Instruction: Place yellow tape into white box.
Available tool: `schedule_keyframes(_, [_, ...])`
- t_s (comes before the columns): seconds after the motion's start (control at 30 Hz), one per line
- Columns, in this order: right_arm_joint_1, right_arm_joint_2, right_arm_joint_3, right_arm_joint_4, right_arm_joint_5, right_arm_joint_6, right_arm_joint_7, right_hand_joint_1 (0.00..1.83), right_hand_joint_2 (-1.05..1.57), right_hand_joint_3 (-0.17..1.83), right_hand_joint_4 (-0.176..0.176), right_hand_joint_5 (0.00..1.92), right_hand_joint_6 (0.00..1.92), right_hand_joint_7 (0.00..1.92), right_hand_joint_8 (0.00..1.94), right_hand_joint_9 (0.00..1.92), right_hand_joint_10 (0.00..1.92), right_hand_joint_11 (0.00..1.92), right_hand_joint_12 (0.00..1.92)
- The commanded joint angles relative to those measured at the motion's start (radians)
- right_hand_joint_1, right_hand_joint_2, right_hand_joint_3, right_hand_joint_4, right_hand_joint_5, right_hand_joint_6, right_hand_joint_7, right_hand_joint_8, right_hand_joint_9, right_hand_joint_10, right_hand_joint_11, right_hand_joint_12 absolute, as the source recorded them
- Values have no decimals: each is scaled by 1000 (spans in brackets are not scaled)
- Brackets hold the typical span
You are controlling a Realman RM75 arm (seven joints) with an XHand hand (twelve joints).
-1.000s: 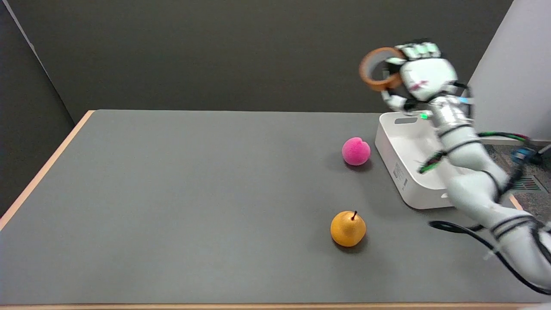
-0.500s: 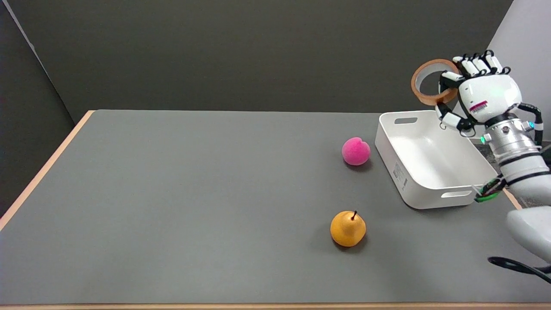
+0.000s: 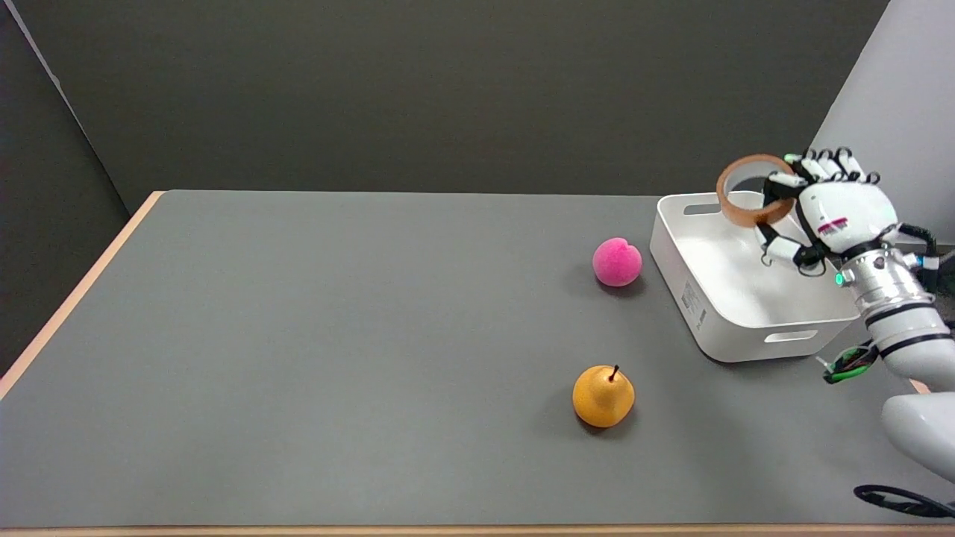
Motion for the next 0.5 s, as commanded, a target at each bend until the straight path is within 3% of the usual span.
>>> schedule_keyframes(0.03, [-24, -58, -93, -79, 403, 57, -110, 696, 689, 909, 174, 397, 955, 200, 261, 102, 502, -1, 933])
schedule_keyframes(0.1, [-41, -51, -94, -52, 407, 96, -72, 422, 528, 918, 131, 36, 254, 10, 14, 5, 362, -1, 939])
schedule_keyframes(0.13, [-45, -50, -95, -39, 407, 106, -61, 389, 511, 917, 123, 8, 154, -1, -1, -1, 302, -1, 919])
schedule_keyframes(0.37, [-72, -38, -115, 113, 409, 259, -36, 345, 480, 867, 120, -1, 15, -1, -1, -1, 173, -1, 933])
schedule_keyframes(0.5, [-62, -31, -91, 208, 440, 297, -36, 365, 488, 911, 113, -1, 28, -1, -1, 0, 56, -1, 777])
